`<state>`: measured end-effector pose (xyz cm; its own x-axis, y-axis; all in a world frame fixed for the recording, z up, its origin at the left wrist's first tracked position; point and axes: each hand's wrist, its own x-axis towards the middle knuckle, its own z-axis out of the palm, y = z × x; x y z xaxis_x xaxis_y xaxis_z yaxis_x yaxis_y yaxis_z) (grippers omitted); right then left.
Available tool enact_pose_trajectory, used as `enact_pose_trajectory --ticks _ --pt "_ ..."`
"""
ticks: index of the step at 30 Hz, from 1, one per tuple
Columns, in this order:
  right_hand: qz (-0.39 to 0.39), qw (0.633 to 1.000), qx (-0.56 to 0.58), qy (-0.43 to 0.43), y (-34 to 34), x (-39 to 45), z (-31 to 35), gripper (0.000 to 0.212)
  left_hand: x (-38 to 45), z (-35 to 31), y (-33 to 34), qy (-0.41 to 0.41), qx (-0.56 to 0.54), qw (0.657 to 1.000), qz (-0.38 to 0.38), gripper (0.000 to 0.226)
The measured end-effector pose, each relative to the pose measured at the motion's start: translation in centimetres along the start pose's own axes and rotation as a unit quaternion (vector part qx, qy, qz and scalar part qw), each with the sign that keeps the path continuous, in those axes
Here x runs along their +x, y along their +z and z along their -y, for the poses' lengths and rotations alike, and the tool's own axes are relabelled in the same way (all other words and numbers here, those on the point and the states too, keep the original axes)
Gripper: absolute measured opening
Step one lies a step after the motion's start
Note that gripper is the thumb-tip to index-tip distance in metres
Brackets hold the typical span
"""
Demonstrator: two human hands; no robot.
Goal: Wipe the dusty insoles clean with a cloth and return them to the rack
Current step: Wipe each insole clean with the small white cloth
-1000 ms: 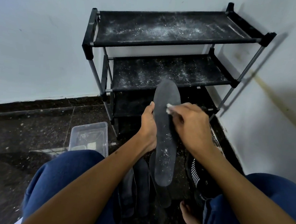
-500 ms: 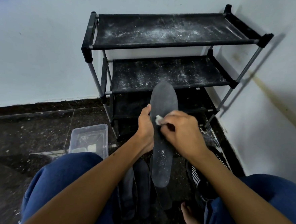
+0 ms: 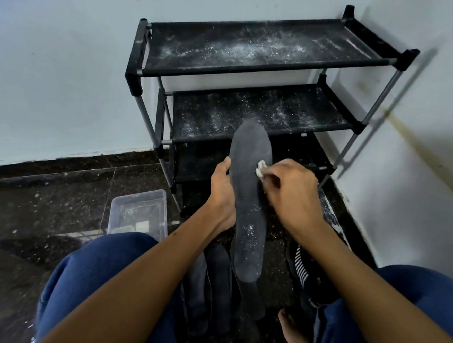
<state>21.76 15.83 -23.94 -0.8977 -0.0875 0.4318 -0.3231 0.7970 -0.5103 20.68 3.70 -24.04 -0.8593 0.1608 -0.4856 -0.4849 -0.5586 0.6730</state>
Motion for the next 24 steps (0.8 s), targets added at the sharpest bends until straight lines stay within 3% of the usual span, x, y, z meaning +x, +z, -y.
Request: enact_pose_trajectory --ticks 2,6,12,17,22,24 --pt "-0.012 1.000 0.013 -0.023 0.2 -0.4 0.8 0.011 0.1 0.0 0.0 0.000 0.006 1.000 0.004 0.057" --pt "0.056 0.993 0.083 -0.061 0.4 -1.2 1.9 0.016 0.2 -0.1 -0.1 -0.001 0.014 1.000 0.006 0.059" --pt "-0.046 0.999 0.018 -0.016 0.3 0.0 0.7 0.012 -0.2 0.2 -0.2 -0.027 0.054 0.997 0.048 0.075" --pt "0.032 0.992 0.096 -0.070 0.4 -1.0 1.9 0.015 -0.4 0.0 -0.3 -0.041 0.052 0.997 0.036 0.085" --pt "-0.044 0.999 0.009 -0.031 -0.2 0.2 0.1 0.011 -0.3 0.3 -0.1 -0.025 0.051 0.997 0.046 0.080" --pt "-0.015 0.998 0.039 -0.048 0.0 0.0 0.7 0.013 -0.2 0.2 0.0 -0.023 0.054 0.997 0.041 0.081"
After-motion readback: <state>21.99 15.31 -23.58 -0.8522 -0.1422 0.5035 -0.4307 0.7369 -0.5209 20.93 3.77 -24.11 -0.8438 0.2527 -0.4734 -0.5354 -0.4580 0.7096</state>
